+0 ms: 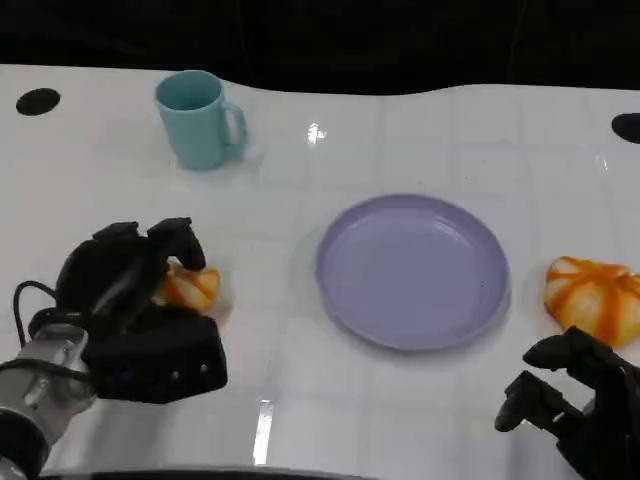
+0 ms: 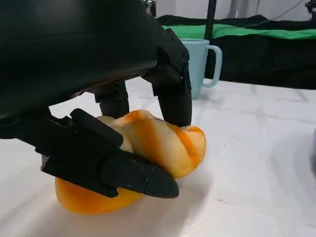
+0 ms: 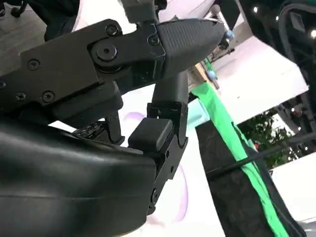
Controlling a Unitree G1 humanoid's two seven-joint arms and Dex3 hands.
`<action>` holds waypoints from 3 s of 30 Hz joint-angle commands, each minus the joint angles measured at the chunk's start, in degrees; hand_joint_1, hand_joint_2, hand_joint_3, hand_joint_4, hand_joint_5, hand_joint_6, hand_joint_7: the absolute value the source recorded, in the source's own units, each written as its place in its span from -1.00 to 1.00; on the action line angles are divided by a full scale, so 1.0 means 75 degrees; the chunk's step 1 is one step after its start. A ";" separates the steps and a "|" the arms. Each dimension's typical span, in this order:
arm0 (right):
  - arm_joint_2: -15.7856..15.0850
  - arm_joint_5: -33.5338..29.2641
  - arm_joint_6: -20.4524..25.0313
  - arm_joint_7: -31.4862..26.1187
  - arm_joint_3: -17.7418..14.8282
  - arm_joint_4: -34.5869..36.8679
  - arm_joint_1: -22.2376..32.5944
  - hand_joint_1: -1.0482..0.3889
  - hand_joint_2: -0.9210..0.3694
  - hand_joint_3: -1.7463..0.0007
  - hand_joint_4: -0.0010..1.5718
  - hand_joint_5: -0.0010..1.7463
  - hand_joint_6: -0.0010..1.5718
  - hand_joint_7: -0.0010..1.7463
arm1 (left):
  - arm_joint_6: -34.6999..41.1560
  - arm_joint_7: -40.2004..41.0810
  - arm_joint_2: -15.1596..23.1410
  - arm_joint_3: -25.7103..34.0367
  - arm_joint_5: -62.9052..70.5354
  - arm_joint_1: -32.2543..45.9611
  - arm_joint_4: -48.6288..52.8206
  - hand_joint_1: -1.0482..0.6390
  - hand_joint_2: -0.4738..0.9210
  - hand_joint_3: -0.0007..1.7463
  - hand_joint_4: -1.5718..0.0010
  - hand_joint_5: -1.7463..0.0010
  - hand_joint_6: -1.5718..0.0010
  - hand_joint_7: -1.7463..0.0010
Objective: Grasp the bread from the table and place it into the plate.
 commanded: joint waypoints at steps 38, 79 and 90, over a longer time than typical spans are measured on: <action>-0.0083 -0.0118 -0.0098 0.0188 0.0010 0.0219 -0.0197 -0.28 -1.00 0.76 -0.05 0.73 0.06 0.07 | -0.1977 -0.0454 -0.1776 -0.0222 -0.0231 -0.2340 0.0750 0.03 0.36 0.50 -0.14 -1.00 0.11 -1.00; -0.0035 -0.0117 -0.0168 0.0228 0.0091 -0.0040 0.0019 -0.27 -1.00 0.74 -0.07 0.72 0.05 0.08 | 0.0739 -0.0452 -0.3645 -0.1320 0.0696 -0.2981 0.1552 -0.02 0.80 -0.44 -0.01 -1.00 0.26 -0.80; -0.0066 -0.0109 -0.0222 0.0353 0.0073 0.0041 -0.0013 -0.26 -1.00 0.73 -0.07 0.70 0.04 0.08 | 0.1009 -0.2577 -0.3557 -0.1323 0.0514 -0.3279 0.1545 -0.49 1.00 -0.61 0.75 0.42 0.64 0.78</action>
